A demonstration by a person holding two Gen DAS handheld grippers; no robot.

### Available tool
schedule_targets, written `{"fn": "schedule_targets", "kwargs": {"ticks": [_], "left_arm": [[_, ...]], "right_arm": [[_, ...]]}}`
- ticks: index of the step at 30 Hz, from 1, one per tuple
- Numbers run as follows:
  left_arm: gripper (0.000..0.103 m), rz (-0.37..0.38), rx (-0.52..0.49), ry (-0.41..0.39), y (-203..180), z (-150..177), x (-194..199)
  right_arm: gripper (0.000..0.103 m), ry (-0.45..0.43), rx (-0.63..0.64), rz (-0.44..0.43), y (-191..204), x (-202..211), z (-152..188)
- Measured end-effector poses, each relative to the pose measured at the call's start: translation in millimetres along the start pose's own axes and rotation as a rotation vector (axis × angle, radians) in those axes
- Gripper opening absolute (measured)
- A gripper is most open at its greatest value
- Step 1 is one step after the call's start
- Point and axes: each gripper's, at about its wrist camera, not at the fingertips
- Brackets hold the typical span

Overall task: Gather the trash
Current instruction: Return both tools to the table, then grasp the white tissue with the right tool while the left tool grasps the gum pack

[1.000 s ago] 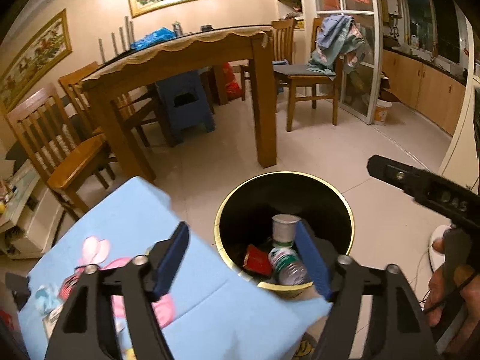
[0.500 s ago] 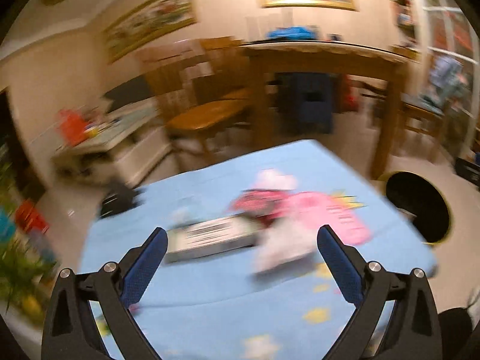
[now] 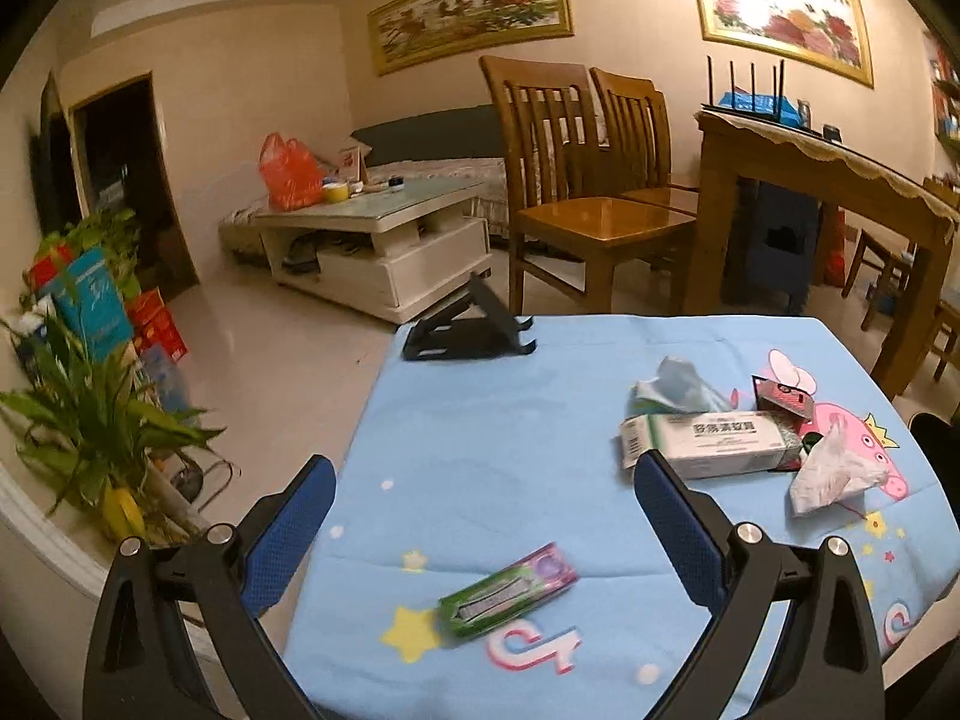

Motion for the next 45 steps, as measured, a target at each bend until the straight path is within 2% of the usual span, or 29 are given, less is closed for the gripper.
{"fn": "schedule_targets", "kwargs": {"ticks": [2, 5, 9, 12, 14, 15, 16, 17, 18, 22, 24, 26, 30, 35, 36, 38, 40, 42, 43, 44, 45], "left_arm": [[0.096, -0.001, 0.004, 0.007, 5.9, 9.3, -0.7], [0.096, 0.015, 0.004, 0.025, 11.0, 21.0, -5.6], [0.096, 0.031, -0.004, 0.034, 7.4, 25.8, -11.6], [0.096, 0.043, -0.012, 0.039, 3.0, 25.6, -15.2], [0.096, 0.059, -0.008, 0.047, 0.5, 25.2, -18.3], [0.096, 0.065, -0.006, 0.051, -1.5, 25.2, -20.1], [0.096, 0.073, -0.006, 0.054, -4.4, 24.9, -21.4], [0.096, 0.071, -0.013, 0.054, -7.8, 24.6, -21.9], [0.096, 0.059, -0.025, 0.053, -11.5, 24.4, -21.8], [0.096, 0.009, -0.065, 0.053, -13.0, 22.5, -24.5], [0.096, 0.021, -0.076, 0.06, -5.7, 22.7, -29.8], [0.096, 0.103, -0.102, 0.085, 3.7, 25.5, -40.1], [0.096, 0.167, -0.199, 0.101, 10.7, 41.6, -54.1], [0.096, 0.29, -0.31, 0.123, 9.9, 63.6, -71.3], [0.096, 0.293, -0.33, 0.12, 8.5, 64.5, -72.7], [0.095, 0.346, -0.379, 0.104, 3.2, 62.6, -75.7], [0.085, 0.389, -0.409, 0.111, -2.4, 59.9, -83.9], [0.054, 0.427, -0.448, 0.153, -11.3, 61.5, -96.0], [0.05, 0.465, -0.457, 0.148, -15.4, 62.9, -97.4], [0.038, 0.478, -0.463, 0.137, -17.4, 63.0, -94.9], [0.036, 0.473, -0.474, 0.135, -21.2, 63.0, -93.1]], "right_arm": [[0.071, 0.032, 0.025, -0.005, 9.0, -18.9, 0.9], [0.075, 0.072, 0.005, -0.08, 18.3, -39.8, 2.5], [0.097, 0.097, -0.009, -0.123, 28.0, -63.5, 6.8], [0.098, 0.117, -0.036, -0.159, 29.1, -75.2, 12.2], [0.098, 0.131, -0.02, -0.15, 36.1, -85.8, 14.2], [0.088, 0.137, 0.006, -0.133, 41.3, -90.9, 17.2], [0.071, 0.155, 0.026, -0.12, 43.1, -94.4, 19.9], [0.016, 0.201, 0.038, -0.111, 43.5, -101.1, 23.7], [0.003, 0.219, 0.018, -0.112, 38.8, -102.8, 26.8], [0.002, 0.15, -0.102, -0.197, 6.3, -75.9, 30.3], [0.002, 0.101, -0.193, -0.279, -18.3, -58.4, 28.5], [0.002, 0.06, -0.266, -0.322, -38.7, -46.8, 25.6], [0.002, 0.03, -0.348, -0.366, -60.4, -37.7, 21.6], [0.002, 0.042, -0.345, -0.369, -54.4, -40.1, 19.1], [0.002, 0.047, -0.34, -0.368, -52.3, -40.3, 19.5], [0.002, 0.053, -0.338, -0.366, -50.1, -41.3, 21.0], [0.002, 0.055, -0.345, -0.359, -51.2, -41.8, 21.9], [0.002, 0.056, -0.354, -0.355, -53.5, -43.7, 22.3], [0.002, 0.056, -0.359, -0.352, -54.5, -44.2, 22.4], [0.002, 0.056, -0.36, -0.35, -54.4, -44.2, 22.5], [0.002, 0.056, -0.36, -0.347, -54.7, -44.6, 22.5]]}}
Point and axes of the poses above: each gripper's, at about its wrist camera, not at the fingertips, and x roughly against the way its jaws point, y to its left, z to its underside, and after that the axes turned 13 degrees about -x, right-handed
